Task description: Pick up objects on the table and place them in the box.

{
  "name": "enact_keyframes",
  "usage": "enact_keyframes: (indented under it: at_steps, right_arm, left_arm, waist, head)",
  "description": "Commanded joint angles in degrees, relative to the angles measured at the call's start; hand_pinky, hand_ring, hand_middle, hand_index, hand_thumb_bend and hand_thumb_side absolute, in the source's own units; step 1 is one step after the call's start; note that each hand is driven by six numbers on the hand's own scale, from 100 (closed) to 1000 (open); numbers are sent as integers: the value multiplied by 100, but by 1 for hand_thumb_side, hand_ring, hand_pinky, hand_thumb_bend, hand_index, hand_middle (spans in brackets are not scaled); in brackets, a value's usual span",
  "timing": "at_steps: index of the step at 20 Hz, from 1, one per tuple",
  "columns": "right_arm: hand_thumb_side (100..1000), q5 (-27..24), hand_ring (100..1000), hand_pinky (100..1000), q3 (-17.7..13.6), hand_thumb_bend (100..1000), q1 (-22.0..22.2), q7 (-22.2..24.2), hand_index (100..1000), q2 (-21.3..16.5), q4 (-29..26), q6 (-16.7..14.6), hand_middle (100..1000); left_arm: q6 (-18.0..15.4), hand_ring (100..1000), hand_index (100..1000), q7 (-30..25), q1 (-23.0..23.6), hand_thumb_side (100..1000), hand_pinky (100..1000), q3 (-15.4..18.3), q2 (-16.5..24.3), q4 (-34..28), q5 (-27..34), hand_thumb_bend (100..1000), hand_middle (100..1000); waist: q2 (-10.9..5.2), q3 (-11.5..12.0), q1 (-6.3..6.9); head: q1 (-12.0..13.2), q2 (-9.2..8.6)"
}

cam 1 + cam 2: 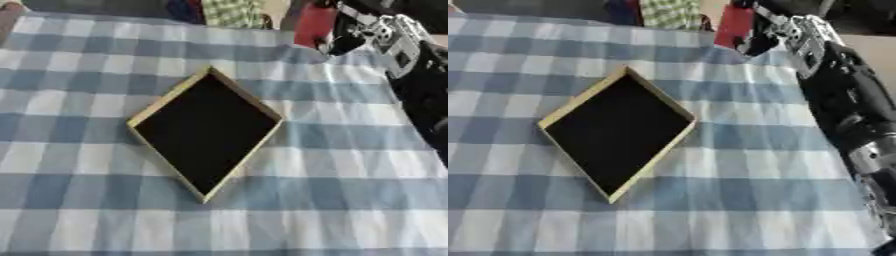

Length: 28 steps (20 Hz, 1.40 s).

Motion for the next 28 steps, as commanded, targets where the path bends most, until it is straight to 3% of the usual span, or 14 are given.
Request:
enact_keyframes:
  at_steps: [1,10,19,28]
  right_arm:
    - [100,-222,486,529,103,100,-56,162,672,-309,-478,-71,486]
    - [100,-1056,485,524,769,100,266,756,670,-388,-2228,-57,487]
    - [100,-1657,481,519,1426,100,725,1092,660,-283,-4358,22,483]
    - [100,-1575,474,519,1773,100,1050,1134,653,105,-5105,73,477]
  left_arm:
    - [8,667,618,1,17,743,678,25,117,-83,20,100,589]
    - [11,670,622,94,41,741,679,75,123,-83,53,100,593]
    - [7,673,625,320,64,735,680,250,122,-83,18,100,595]
    - [12,672,625,362,75,734,679,273,119,-83,7,100,594]
  waist:
    - [-200,-27,43]
    - [-310,-53,87]
    - [-405,-26,97]
    - [-460,-28,79]
  head:
    - [31,86]
    - [38,219]
    - [70,321]
    - [190,372]
